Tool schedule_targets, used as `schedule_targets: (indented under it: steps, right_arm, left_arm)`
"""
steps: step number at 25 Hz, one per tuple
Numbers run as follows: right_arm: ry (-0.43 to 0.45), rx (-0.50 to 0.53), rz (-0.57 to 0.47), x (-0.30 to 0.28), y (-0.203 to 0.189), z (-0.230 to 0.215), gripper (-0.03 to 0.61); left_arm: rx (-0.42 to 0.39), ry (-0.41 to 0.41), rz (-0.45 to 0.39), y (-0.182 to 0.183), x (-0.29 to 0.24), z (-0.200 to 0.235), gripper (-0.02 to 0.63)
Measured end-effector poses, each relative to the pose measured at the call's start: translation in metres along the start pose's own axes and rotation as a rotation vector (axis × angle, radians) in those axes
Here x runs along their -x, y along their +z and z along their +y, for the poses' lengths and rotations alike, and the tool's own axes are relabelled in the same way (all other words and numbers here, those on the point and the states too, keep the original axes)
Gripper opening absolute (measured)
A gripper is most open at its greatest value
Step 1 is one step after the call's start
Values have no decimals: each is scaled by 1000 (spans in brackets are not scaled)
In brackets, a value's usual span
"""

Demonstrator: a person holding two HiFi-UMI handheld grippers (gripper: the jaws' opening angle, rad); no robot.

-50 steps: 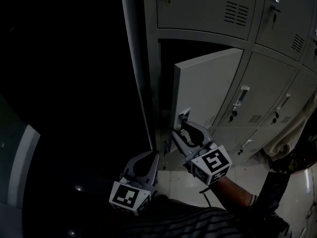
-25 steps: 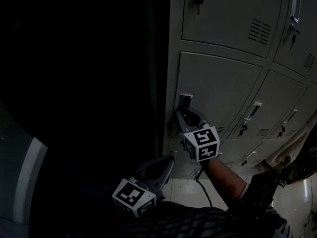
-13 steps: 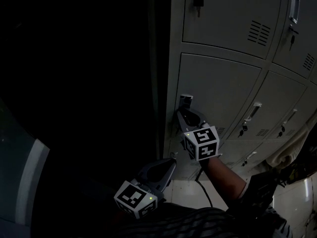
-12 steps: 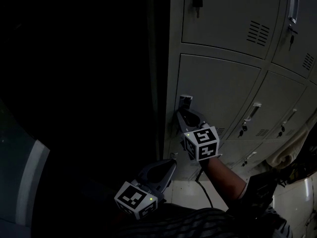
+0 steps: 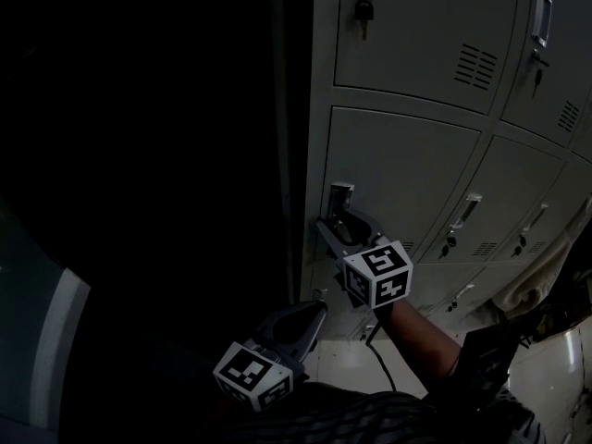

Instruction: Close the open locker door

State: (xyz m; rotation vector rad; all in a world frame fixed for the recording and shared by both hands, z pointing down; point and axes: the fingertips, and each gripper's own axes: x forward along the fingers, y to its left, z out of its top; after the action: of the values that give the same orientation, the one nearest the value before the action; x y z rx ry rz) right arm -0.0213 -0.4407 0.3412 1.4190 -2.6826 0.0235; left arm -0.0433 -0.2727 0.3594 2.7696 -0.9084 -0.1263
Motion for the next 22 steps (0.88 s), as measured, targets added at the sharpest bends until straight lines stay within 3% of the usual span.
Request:
schedule_targets:
  steps: [6, 12, 19, 22]
  right_arm:
    - [-8, -27, -25, 38, 2, 9, 166]
    - [-63, -55, -63, 132, -1, 18, 133]
    - [-73, -62, -25, 266, -31, 47, 3]
    - [-66, -72, 12, 320, -51, 63, 2]
  left_arm:
    - [0, 30, -27, -4, 3, 5, 5]
    - [31, 110, -52, -10, 20, -17, 5]
    - [67, 210, -95, -27, 55, -93, 5]
    - [49, 245, -85, -42, 71, -137, 5]
